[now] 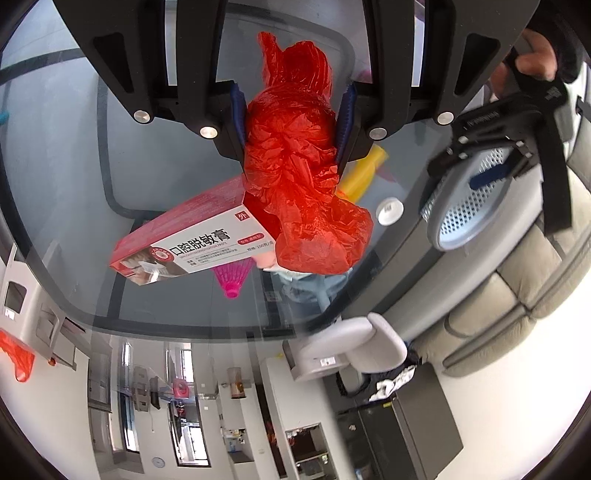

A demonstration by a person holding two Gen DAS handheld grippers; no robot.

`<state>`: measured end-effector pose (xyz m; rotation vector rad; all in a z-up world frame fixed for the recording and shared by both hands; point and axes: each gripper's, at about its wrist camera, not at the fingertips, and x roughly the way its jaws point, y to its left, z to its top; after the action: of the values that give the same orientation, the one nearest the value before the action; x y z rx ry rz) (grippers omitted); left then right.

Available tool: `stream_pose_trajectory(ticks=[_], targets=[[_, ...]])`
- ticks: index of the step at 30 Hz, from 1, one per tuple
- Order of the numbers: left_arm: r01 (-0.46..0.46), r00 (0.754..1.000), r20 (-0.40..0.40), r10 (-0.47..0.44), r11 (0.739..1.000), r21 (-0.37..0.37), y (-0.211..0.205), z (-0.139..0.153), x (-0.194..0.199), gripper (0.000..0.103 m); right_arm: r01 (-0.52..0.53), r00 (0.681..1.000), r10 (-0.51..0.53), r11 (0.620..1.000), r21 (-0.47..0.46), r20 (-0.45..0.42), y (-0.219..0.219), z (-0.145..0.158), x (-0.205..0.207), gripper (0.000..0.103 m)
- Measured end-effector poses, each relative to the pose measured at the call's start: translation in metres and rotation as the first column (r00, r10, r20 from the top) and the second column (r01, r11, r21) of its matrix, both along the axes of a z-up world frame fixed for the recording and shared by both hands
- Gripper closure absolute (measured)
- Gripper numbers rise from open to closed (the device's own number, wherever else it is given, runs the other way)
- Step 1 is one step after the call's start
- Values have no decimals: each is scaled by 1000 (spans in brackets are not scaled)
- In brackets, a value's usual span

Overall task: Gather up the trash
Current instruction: 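Grasp the red plastic bag with the right tool and lift it, then grasp the yellow toy net handle with the left tool while the right tool holds the bag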

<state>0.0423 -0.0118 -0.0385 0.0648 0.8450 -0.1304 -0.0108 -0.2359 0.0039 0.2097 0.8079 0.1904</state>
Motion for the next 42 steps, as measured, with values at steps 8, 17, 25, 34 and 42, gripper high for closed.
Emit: stream_pose_trajectory(ticks=[8,17,25,34,42], targets=[[41,999,-8,-41,999,1,-16,-5,1,15,-18,999,15,997,75,37,-9,13,-9,65],[82,996,-18,-82,996,-23,-39,-8,2,15,13,999,-17,997,72,49,-13,19,-8,65],[104,994,-10,-104,994,-28,-65,-8,8,15,59,998,-62,995,84,30,-27,15,-8,65],[124,992,-15,-124,992,13,-92,-19,17,28,78,997,-79,993,87,13,-38,15,-8,65],[159,985,-67,-157,987,26,-108,-31,23,61,80,997,-80,991,105,0,-48,14,-7,65]])
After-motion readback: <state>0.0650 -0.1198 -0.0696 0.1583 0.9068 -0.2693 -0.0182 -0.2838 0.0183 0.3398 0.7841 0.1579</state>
